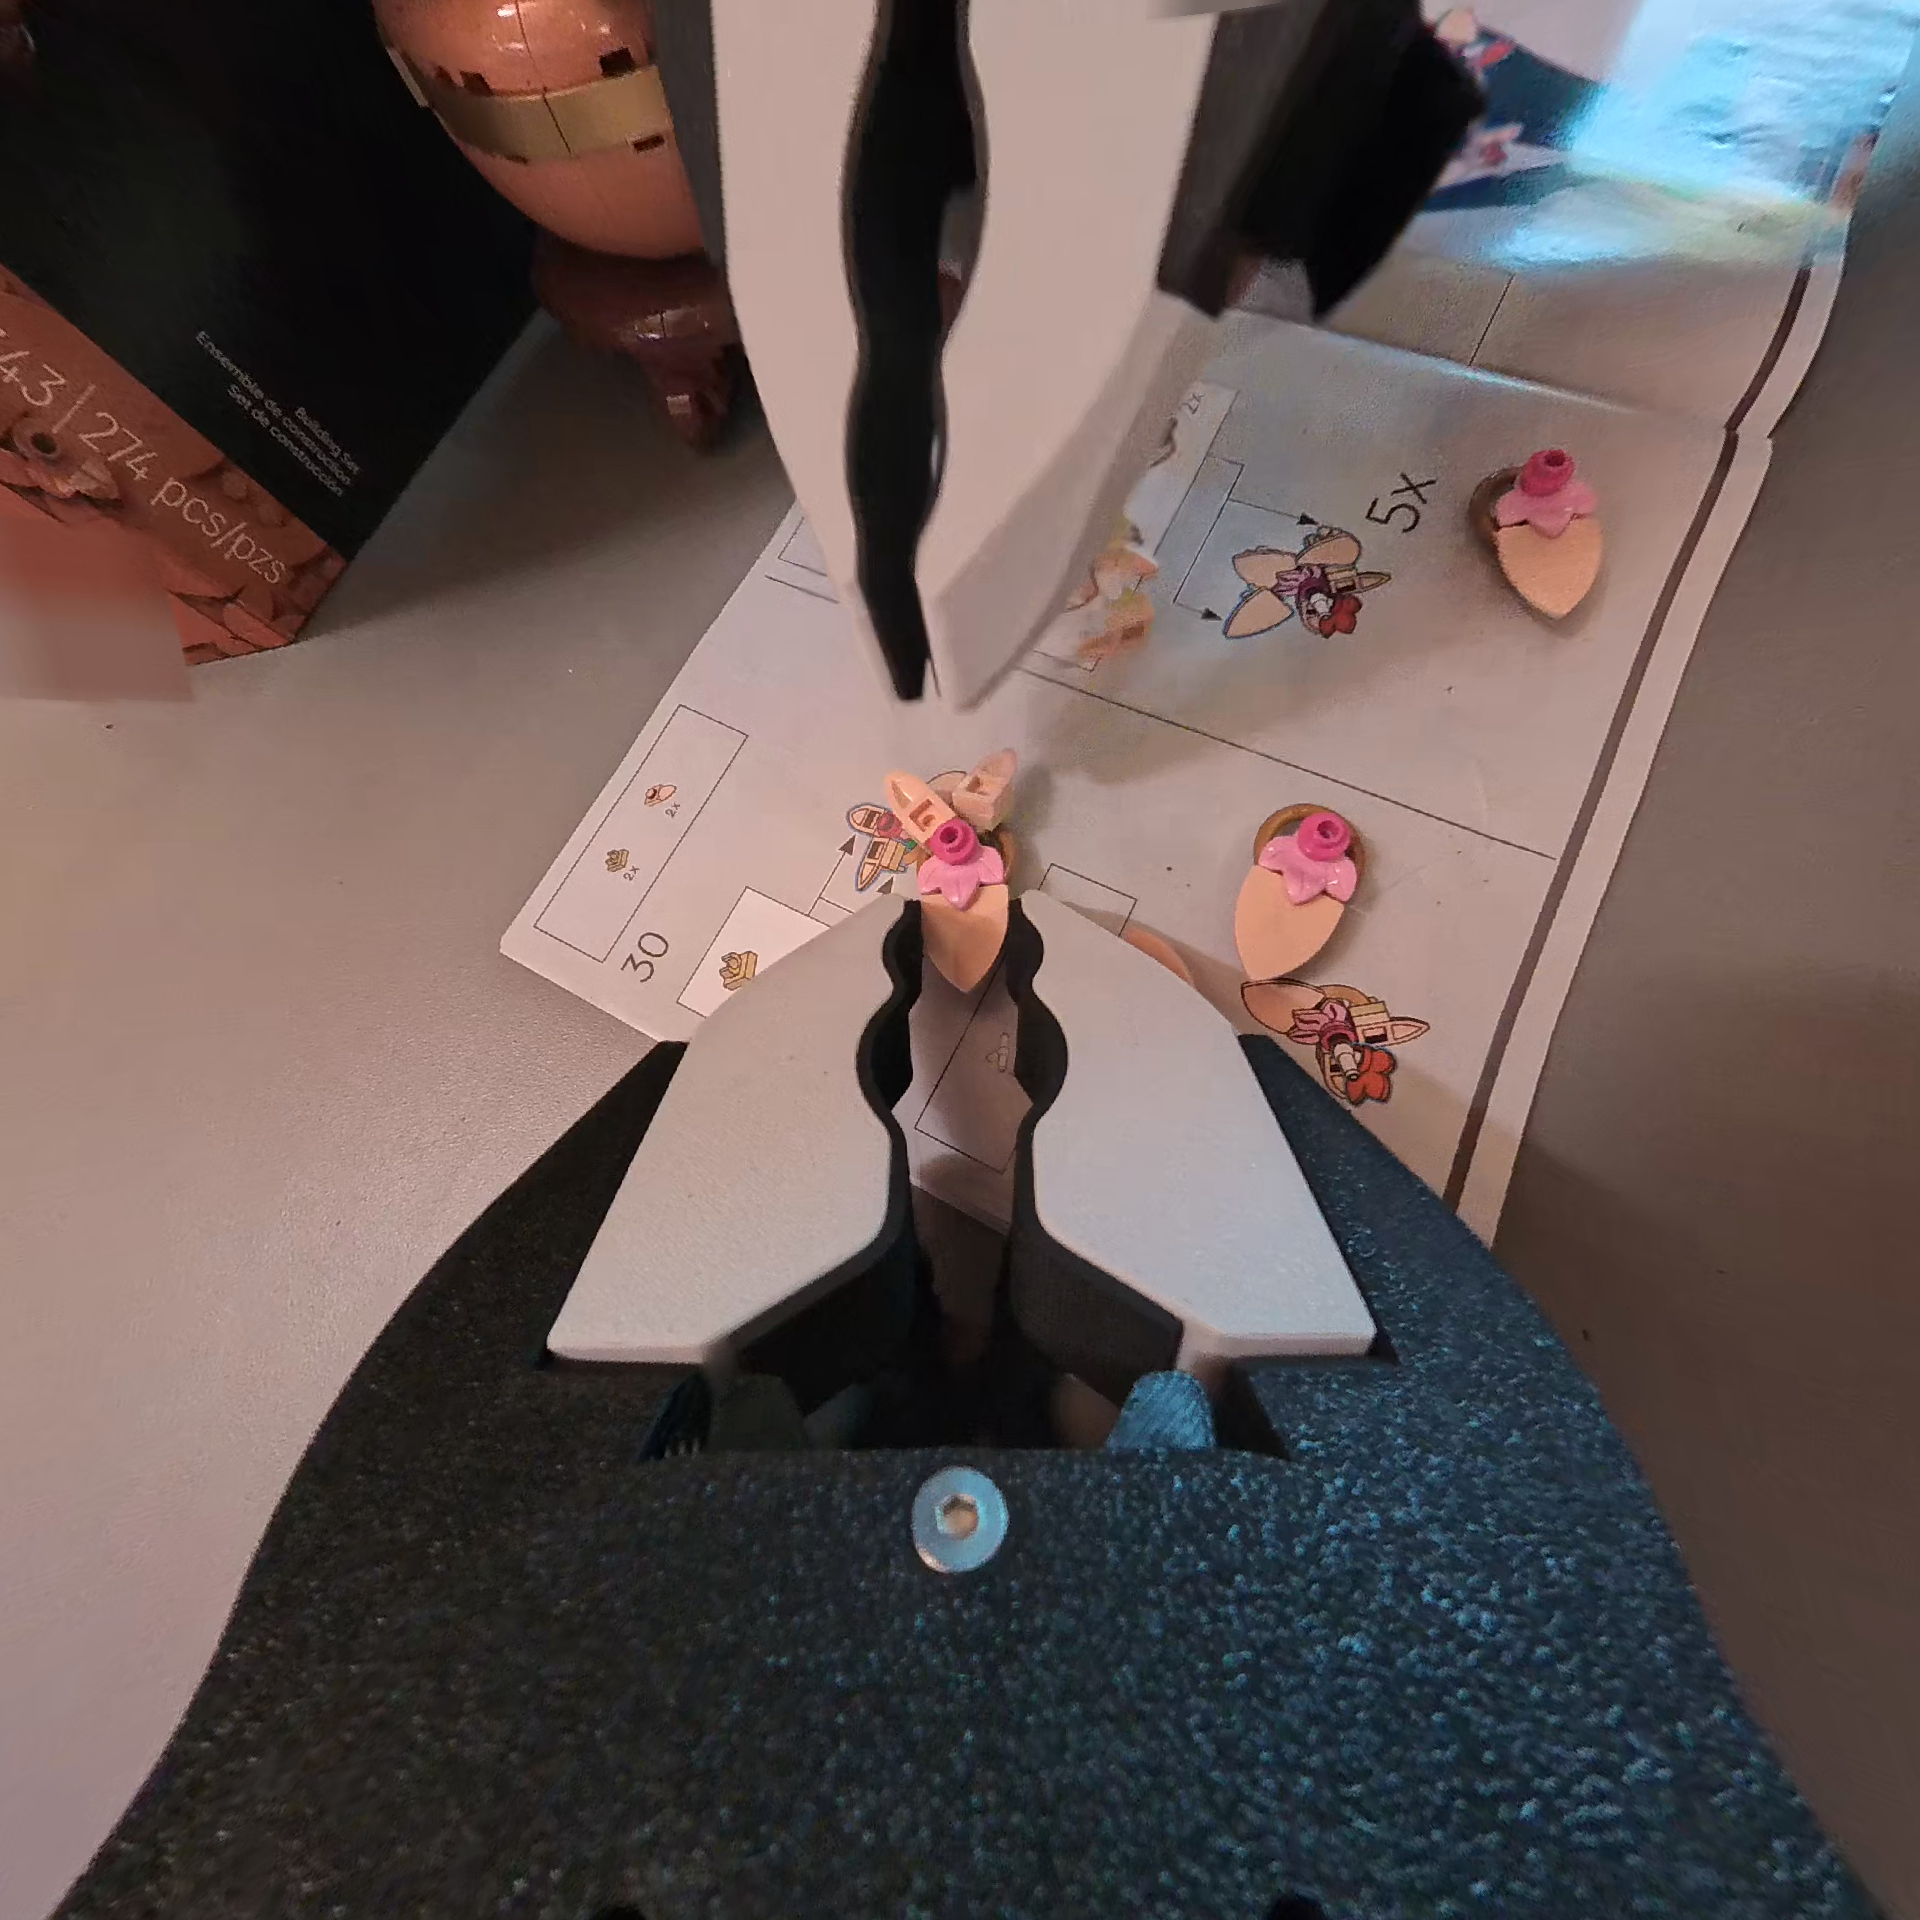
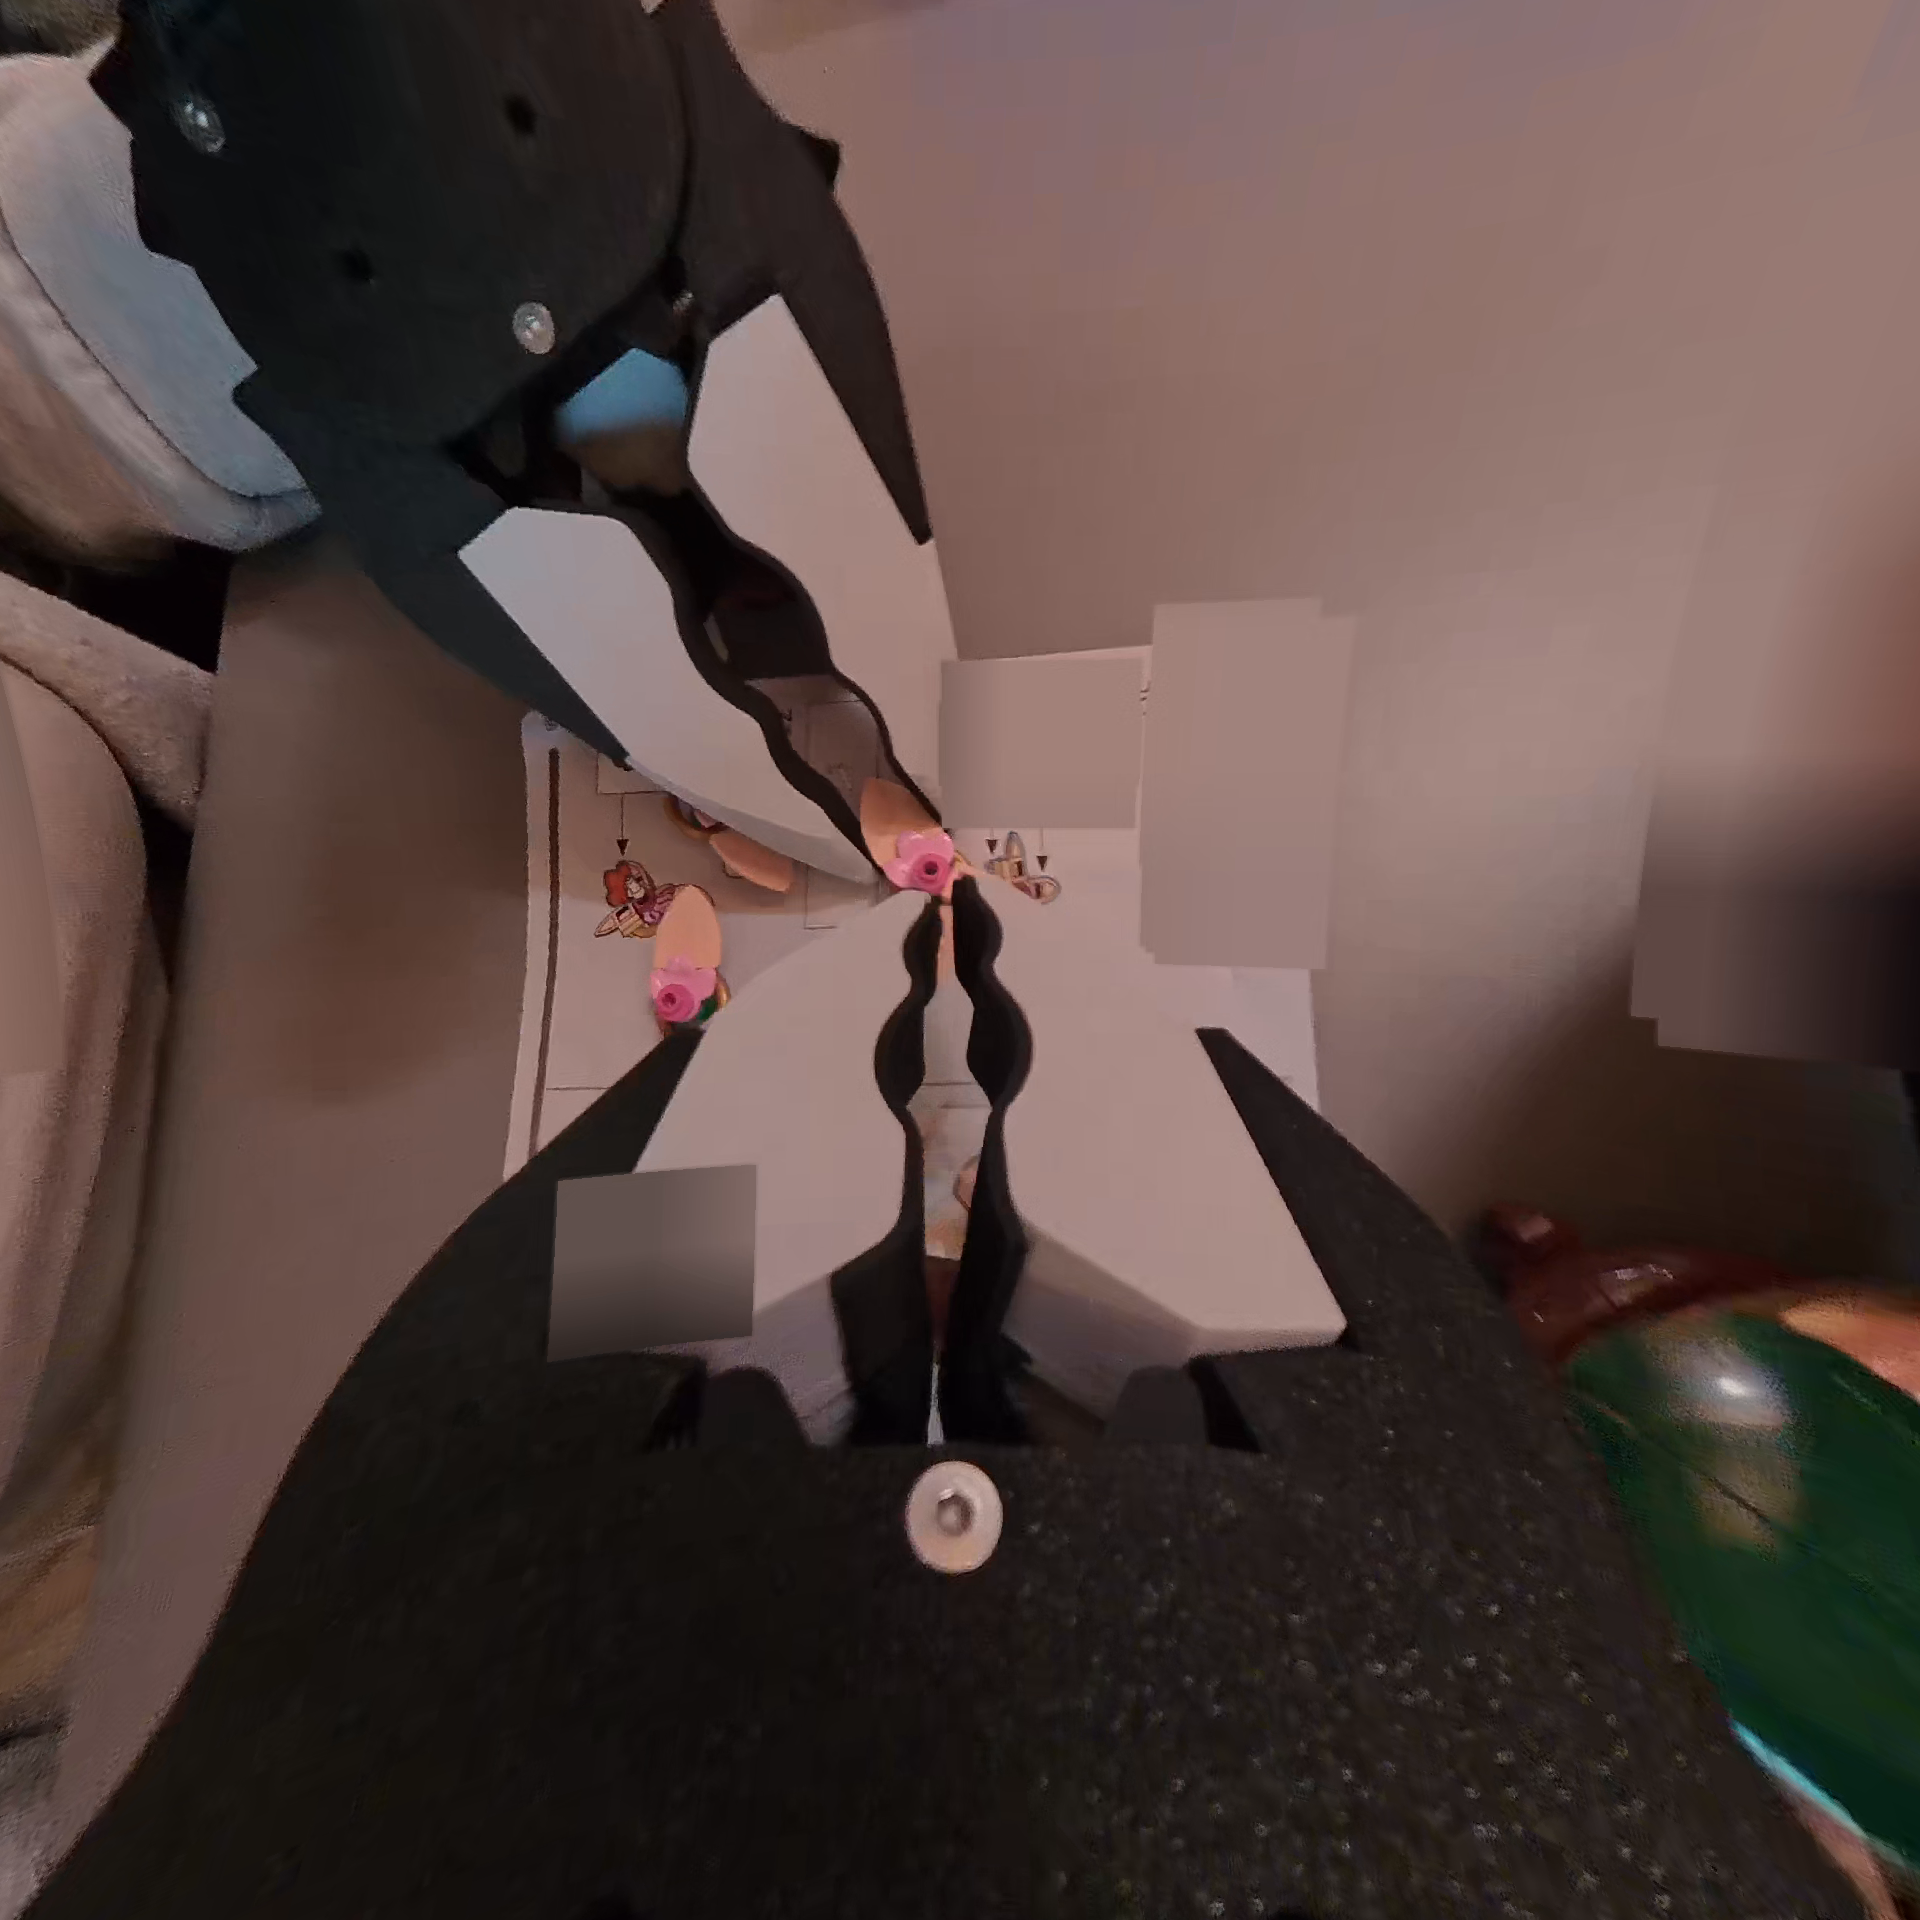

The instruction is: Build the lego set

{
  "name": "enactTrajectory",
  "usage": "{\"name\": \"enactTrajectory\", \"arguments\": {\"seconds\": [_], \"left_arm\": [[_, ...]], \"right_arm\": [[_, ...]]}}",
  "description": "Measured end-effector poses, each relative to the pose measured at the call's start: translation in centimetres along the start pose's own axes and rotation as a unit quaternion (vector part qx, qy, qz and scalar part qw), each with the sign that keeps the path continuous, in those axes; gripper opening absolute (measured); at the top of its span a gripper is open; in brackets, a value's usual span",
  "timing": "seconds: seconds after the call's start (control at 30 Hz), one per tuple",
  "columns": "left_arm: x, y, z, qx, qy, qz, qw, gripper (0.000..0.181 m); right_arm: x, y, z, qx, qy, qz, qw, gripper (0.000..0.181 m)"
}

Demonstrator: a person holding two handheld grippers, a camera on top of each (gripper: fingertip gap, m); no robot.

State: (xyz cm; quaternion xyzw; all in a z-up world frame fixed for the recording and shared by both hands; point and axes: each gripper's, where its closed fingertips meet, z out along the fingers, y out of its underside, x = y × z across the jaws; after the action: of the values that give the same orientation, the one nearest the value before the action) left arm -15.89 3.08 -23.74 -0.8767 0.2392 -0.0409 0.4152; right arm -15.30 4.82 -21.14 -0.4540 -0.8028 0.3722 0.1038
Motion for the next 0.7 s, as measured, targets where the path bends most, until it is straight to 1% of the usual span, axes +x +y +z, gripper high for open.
{"name": "enactTrajectory", "arguments": {"seconds": [0.07,0.17,0.37,0.7], "left_arm": [[0.0,0.0,0.0,0.0,0.001,-0.001,1.0,0.015],[0.0,0.0,0.0,0.0,0.001,0.0,1.0,0.015],[0.0,0.0,0.0,0.0,0.001,0.002,1.0,0.015],[-0.1,-0.1,0.1,0.001,0.0,-0.001,1.0,0.015]], "right_arm": [[0.4,0.5,-0.3,-0.008,0.005,0.004,1.0,0.0],[-0.2,1.1,0.4,-0.025,-0.003,-0.005,1.0,0.0],[-0.4,1.3,1.5,-0.043,0.0,-0.019,0.999,0.0],[-0.3,1.2,1.7,-0.047,0.006,-0.02,0.999,0.0]]}}
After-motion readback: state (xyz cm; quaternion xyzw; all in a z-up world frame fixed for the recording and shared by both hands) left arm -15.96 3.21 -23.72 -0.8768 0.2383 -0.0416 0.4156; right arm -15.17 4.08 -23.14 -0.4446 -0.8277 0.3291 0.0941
